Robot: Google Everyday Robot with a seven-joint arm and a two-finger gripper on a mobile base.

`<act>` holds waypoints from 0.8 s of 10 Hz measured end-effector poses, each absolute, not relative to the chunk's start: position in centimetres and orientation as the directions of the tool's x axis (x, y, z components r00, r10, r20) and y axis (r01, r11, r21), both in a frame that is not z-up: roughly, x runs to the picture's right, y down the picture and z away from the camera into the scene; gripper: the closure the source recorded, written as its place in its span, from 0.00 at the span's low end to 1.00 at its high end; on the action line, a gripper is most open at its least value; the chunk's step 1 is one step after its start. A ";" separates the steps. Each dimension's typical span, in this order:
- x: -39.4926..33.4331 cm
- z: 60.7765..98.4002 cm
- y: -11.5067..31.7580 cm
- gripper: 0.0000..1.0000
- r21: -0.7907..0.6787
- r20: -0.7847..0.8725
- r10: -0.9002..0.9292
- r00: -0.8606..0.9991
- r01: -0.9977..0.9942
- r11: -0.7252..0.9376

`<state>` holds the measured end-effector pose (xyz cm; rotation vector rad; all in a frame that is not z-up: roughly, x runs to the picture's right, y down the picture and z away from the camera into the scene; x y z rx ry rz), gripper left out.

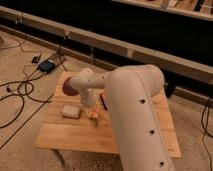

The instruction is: Place the pepper in the ceramic cup

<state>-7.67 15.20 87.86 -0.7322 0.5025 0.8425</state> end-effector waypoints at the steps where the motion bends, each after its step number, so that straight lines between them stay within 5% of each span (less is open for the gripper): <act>1: -7.6 87.8 15.0 1.00 -0.373 -0.656 0.490 0.574 -0.811 0.451; 4: -7.8 86.4 12.3 1.00 -0.327 -0.622 0.565 0.542 -0.835 0.442; 8: -7.3 80.0 7.8 1.00 -0.199 -0.512 0.722 0.465 -0.882 0.428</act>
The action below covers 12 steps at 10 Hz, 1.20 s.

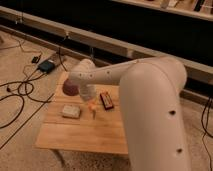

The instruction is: Place the pepper in the ceramic cup

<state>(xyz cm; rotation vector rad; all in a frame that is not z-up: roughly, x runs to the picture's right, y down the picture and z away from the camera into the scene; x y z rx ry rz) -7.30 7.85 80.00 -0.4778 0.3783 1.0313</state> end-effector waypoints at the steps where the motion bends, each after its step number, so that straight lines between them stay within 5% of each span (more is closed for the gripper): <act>1: -7.1 78.0 7.2 1.00 -0.152 -0.479 0.759 0.442 -0.893 0.424; 5: -5.0 72.4 6.9 1.00 0.058 -0.367 0.875 0.315 -0.931 0.359; 12: -3.1 71.8 7.8 1.00 0.184 -0.332 0.939 0.088 -0.971 0.156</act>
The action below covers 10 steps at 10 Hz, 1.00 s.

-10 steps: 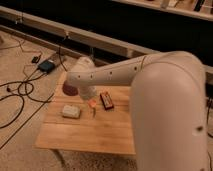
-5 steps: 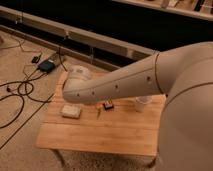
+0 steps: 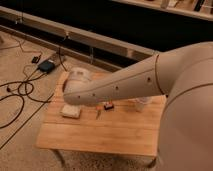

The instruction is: Place the pepper in the ceramic cup

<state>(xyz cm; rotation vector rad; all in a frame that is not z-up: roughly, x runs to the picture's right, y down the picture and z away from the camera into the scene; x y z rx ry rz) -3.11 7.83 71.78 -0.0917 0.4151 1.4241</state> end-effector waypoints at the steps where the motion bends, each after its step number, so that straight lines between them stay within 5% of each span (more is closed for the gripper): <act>1: -3.1 71.8 7.9 1.00 0.184 -0.333 0.939 0.087 -0.970 0.156; 10: -3.1 71.8 7.9 1.00 0.183 -0.335 0.939 0.081 -0.972 0.149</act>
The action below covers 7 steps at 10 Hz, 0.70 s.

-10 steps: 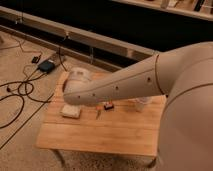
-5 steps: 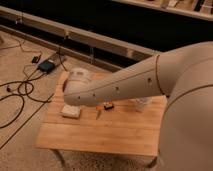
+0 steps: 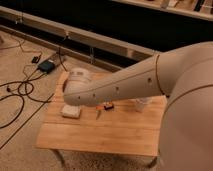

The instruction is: Place the pepper in the ceramic cup

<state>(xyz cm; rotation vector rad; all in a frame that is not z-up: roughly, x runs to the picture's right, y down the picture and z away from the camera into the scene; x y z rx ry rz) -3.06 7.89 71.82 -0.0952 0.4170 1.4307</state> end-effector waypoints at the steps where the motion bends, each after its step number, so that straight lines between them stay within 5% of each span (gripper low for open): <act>1: -3.3 71.9 8.1 1.00 0.172 -0.345 0.937 0.061 -0.977 0.127; 7: -6.9 73.1 4.4 1.00 -0.059 -0.537 0.815 -0.219 -0.954 -0.296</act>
